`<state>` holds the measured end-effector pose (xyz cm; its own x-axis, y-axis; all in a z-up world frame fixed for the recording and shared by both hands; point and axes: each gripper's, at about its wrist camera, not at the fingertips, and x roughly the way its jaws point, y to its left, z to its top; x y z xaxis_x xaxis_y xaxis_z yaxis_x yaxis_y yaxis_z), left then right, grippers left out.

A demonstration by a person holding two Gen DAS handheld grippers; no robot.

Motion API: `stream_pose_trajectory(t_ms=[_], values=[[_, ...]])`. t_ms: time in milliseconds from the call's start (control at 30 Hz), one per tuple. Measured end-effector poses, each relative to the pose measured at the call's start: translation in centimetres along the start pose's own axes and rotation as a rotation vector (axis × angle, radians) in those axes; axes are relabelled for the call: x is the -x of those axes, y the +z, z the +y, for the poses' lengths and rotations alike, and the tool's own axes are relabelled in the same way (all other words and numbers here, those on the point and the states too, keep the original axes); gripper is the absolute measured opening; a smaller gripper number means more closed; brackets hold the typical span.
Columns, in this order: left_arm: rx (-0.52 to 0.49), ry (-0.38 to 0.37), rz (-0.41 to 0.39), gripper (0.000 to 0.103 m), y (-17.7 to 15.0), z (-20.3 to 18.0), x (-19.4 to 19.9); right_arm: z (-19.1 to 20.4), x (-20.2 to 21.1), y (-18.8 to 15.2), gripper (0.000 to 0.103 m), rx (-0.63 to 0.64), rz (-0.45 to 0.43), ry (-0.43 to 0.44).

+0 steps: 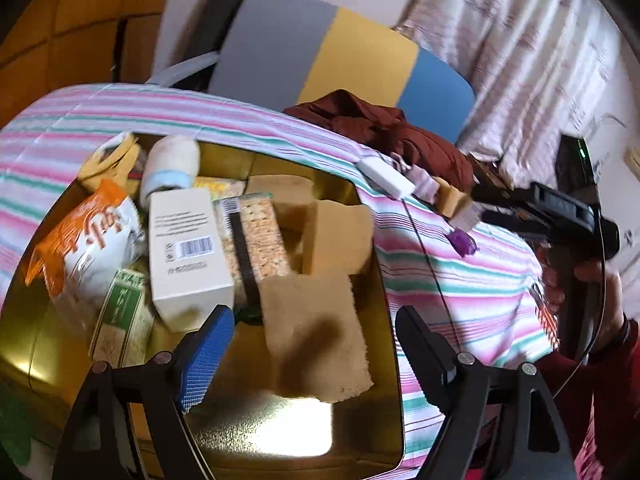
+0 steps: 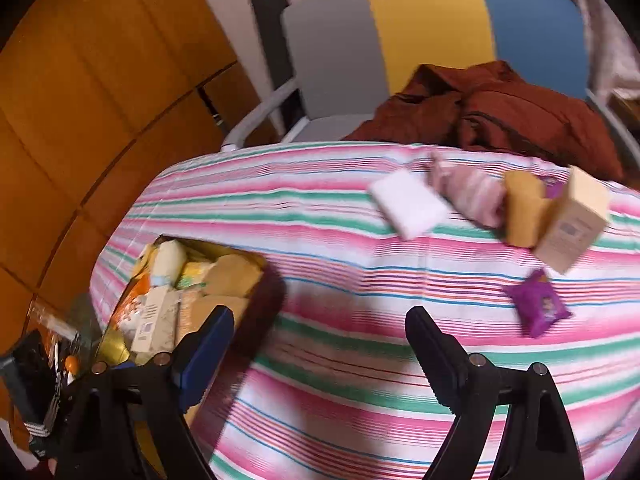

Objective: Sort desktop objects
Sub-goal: 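Move both open grippers from the tray back toward the pile, then reach the right gripper to the beige box and close on it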

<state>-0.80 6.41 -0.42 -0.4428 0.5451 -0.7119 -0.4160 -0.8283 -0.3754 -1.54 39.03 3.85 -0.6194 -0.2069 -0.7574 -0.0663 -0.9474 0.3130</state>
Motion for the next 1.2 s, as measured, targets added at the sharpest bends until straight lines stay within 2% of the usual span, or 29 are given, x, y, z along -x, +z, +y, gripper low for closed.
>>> stream_pose_trajectory(t_ms=[100,200,300,367,467,533,667,833,933,1033,1133,1200], values=[[0.000,0.036,-0.012,0.084,-0.1,-0.4,-0.1,-2.9,0.7,0.1,0.093,-0.041,0.011,-0.080],[-0.005,0.058,0.000,0.084,-0.2,-1.1,-0.3,-6.3,0.5,-0.5,0.096,-0.121,0.082,-0.162],[-0.022,0.011,0.021,0.084,-0.5,-2.5,-0.7,-9.4,-0.4,-1.9,0.096,-0.188,0.187,-0.207],[-0.065,-0.002,0.008,0.084,-0.7,-4.0,-0.5,-11.2,-0.8,-2.9,0.096,-0.219,0.242,-0.239],[-0.148,0.008,-0.026,0.084,-0.6,-6.1,0.1,-13.2,-0.9,-3.2,0.096,-0.248,0.273,-0.268],[-0.182,0.011,-0.032,0.084,-0.4,-7.1,0.2,-14.5,-0.4,-2.7,0.096,-0.264,0.260,-0.290],[-0.216,-0.021,-0.027,0.084,0.0,-9.0,-0.3,-16.7,0.9,-0.9,0.096,-0.283,0.174,-0.321],[-0.252,-0.045,0.008,0.084,-0.3,-11.3,-1.3,-17.4,2.0,3.6,0.096,-0.264,0.012,-0.388],[-0.275,-0.056,0.018,0.084,-0.7,-12.3,-1.3,-18.2,2.0,6.9,0.096,-0.309,-0.084,-0.437],[-0.275,-0.053,0.035,0.084,-1.1,-12.5,-1.5,-19.0,0.5,9.1,0.099,-0.357,-0.084,-0.455],[-0.266,-0.046,0.049,0.084,-1.3,-12.4,-1.8,-19.9,-1.3,9.9,0.099,-0.371,-0.024,-0.435],[-0.258,-0.041,0.054,0.084,-1.3,-12.2,-1.9,-20.3,-2.0,9.3,0.099,-0.372,0.021,-0.469]])
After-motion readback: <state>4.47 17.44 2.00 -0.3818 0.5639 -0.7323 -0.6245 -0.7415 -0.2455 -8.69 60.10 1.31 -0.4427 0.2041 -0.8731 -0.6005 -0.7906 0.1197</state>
